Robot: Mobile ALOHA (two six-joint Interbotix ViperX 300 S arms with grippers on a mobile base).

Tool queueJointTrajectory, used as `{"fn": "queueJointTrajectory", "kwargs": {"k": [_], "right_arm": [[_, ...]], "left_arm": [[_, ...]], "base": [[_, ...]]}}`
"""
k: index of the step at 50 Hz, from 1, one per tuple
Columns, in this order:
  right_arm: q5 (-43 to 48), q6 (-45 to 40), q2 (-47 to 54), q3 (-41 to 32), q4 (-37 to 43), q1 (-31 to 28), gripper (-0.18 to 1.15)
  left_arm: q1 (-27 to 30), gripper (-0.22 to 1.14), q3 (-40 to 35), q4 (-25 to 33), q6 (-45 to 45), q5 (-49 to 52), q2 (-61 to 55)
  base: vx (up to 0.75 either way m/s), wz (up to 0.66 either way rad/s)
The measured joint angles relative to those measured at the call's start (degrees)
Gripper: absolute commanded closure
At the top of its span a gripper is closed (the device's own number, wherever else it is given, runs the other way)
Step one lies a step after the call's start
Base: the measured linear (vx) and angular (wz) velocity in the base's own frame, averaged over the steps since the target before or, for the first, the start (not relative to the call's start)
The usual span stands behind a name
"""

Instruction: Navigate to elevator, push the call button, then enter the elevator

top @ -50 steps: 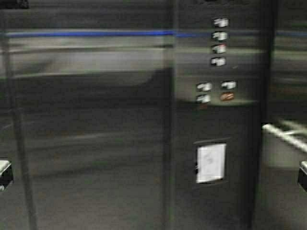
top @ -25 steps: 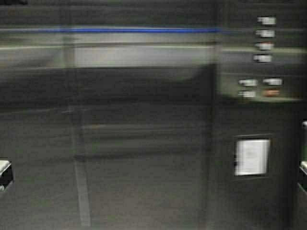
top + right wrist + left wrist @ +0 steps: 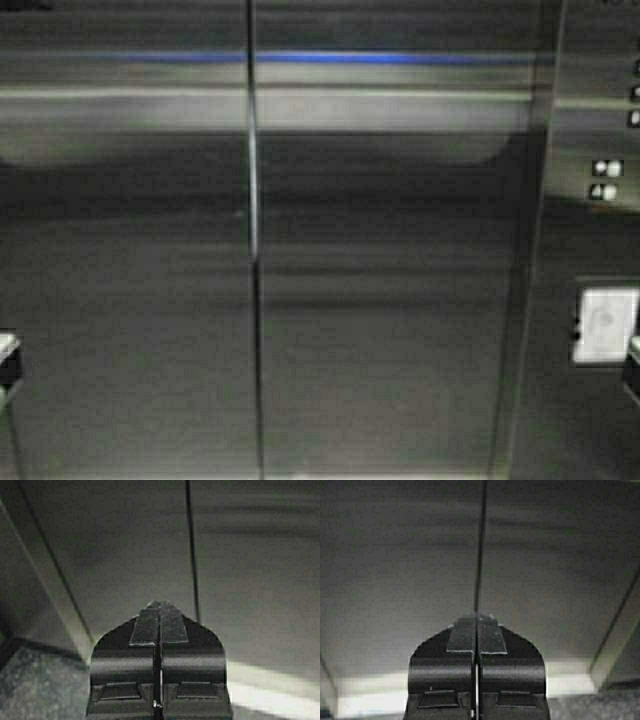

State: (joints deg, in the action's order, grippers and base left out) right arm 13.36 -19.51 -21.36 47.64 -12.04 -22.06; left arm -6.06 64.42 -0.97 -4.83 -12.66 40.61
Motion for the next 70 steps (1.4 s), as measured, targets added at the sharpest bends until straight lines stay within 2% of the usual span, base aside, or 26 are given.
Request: {"fn": "queueJointTrajectory", "kwargs": {"k": [31,70], "right_arm": [[4.0,0.0,1.1,1.1,0.0,0.1,0.90],[4.1,0.0,1.1,1.1,0.0,0.1,0.90]], "left_arm": [[-0.2,0.89,0.3,0.0,-0.7,-0.1,0.4],[-0.2,0.89,0.3,0.0,-0.7,-1.5,0.2]], "base": [[-0.01,-0.01],[0.00,0.00]]}}
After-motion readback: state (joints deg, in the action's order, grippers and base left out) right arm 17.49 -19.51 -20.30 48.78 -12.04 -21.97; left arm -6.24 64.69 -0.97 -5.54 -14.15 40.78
